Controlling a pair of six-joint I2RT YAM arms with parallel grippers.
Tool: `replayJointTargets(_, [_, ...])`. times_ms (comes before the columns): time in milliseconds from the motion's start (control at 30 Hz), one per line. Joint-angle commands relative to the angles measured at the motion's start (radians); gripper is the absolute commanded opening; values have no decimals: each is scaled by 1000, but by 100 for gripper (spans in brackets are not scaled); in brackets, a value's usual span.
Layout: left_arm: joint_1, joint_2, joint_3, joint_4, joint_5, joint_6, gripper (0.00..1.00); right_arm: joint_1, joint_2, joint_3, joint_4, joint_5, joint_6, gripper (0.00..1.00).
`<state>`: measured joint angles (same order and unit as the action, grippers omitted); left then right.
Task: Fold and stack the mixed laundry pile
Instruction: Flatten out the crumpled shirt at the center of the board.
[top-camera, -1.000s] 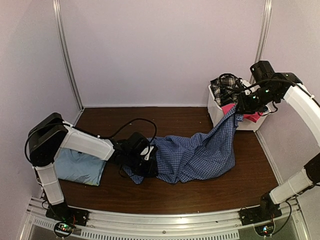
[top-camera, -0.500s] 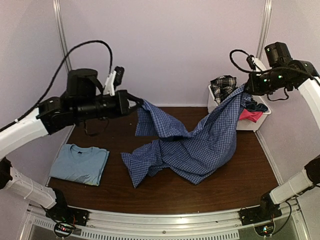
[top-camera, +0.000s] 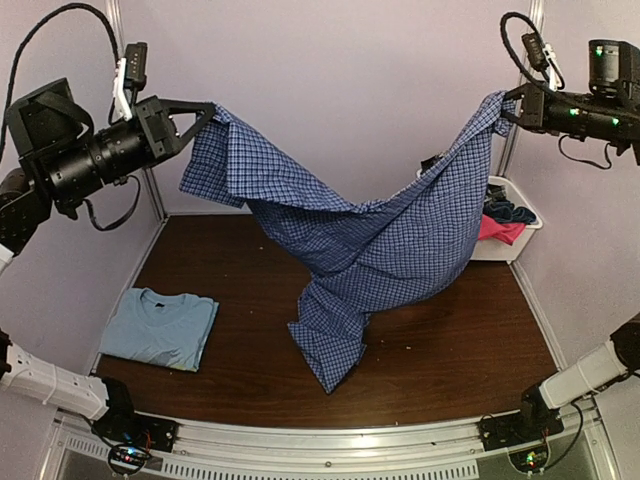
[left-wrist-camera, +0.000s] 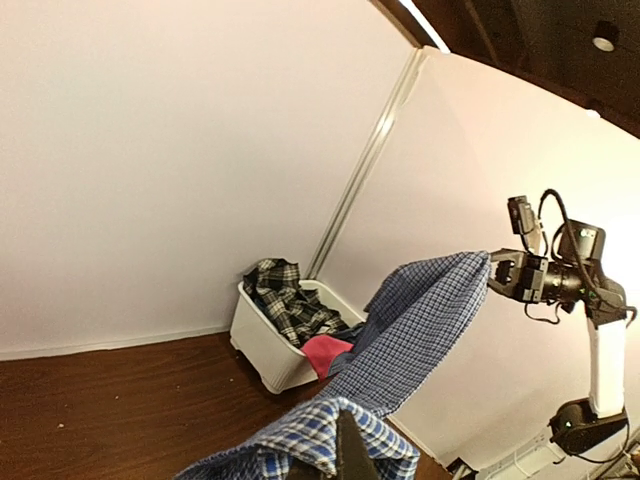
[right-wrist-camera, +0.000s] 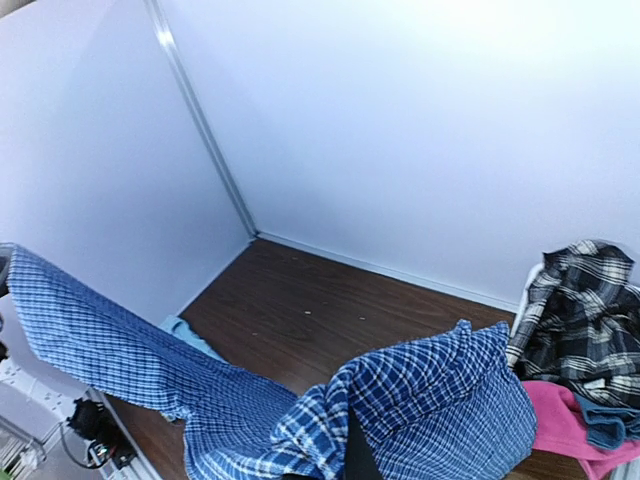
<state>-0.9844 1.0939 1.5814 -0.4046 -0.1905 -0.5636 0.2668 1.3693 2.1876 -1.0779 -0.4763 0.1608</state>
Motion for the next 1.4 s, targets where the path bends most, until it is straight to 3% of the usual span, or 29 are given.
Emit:
replayJointTargets(0, [-20,-70,52,126,79,94,0,12,-80,44,66,-265,40,0])
replayJointTargets(167, [-22,-88,145,179,132,139,0,12,-173,35,136,-421,153,0])
replayJointTargets(300, [-22,-79,231,190,86,184,0,12,-216,8,242,-486,267,0])
replayJointTargets(433, [-21,-34,318,115,-105,251,0,12,-211,-84,269,-424,284,0])
replayJointTargets(600, [-20,67,436,56,-476,410,0,12,-104,-185,205,-196,239,0])
replayJointTargets(700, [65,177,512,37,-583,504,0,10,-8,-206,158,-60,216,0])
replayJointTargets(800, [455,269,514,-112,-248,203,0,11,94,-219,140,-16,196,0])
replayJointTargets(867, [611,311,388,-31,-18,97,0,11,158,-243,150,-1,185,0])
replayJointTargets(967, [697,497,421,-32,63,83,0,12,267,-281,182,4,159,0])
replayJointTargets(1067, [747,710,473,27,147,88,0,12,426,-210,158,69,124,0])
replayJointTargets(1100, [757,785,509,43,155,95,0,13,478,-174,149,127,123,4])
replayJointTargets(1167, [786,941,640,26,163,96,1,11,583,-44,113,232,118,41])
replayJointTargets(1233, [809,1109,865,-106,140,97,23,11,672,85,43,324,113,64])
replayJointTargets(1300, [822,1203,982,-195,126,85,67,12,708,176,-19,364,118,81])
replayJointTargets(1367, [825,1191,956,-227,153,100,94,17,671,155,-3,363,122,87])
